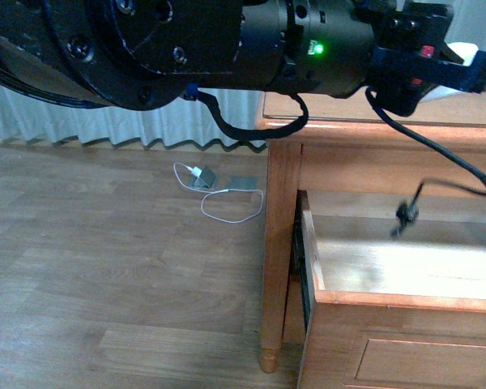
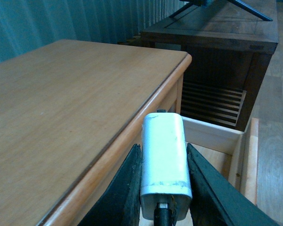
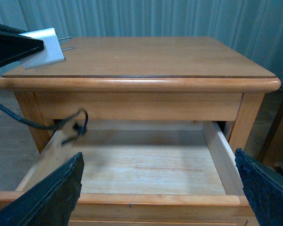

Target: Put charger into drawer

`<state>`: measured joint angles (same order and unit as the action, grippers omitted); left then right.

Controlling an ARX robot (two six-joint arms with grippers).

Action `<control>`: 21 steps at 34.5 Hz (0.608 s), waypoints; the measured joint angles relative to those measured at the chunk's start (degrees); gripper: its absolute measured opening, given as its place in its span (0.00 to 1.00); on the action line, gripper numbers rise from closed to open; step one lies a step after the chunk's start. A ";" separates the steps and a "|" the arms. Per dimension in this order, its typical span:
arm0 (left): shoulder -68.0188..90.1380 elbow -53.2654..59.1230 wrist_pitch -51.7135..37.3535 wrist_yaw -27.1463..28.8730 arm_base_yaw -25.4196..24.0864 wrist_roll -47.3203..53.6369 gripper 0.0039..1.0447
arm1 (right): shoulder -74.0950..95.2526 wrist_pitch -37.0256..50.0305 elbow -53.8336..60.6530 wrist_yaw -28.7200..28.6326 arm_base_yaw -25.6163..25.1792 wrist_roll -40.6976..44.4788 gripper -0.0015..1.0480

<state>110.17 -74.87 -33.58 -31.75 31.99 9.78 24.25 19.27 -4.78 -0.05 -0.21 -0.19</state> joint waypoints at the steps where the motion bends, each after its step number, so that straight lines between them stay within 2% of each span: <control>1: 0.15 -0.04 0.22 0.02 0.26 0.02 0.22 | 0.00 0.00 0.00 0.00 -0.02 0.00 0.91; 6: 3.48 -1.64 0.33 0.15 1.70 -1.22 0.22 | 0.00 0.00 0.00 0.00 -0.02 0.00 0.91; 19: 17.16 -10.14 2.56 6.84 4.28 -2.80 0.22 | 0.00 0.00 0.00 0.00 -0.02 0.00 0.91; 21: 17.86 -10.56 2.71 7.50 4.44 -2.95 0.29 | 0.00 0.00 0.00 0.00 0.00 0.00 0.91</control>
<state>128.03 -85.43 -30.87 -24.25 36.42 6.83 24.25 19.27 -4.78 -0.05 -0.21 -0.19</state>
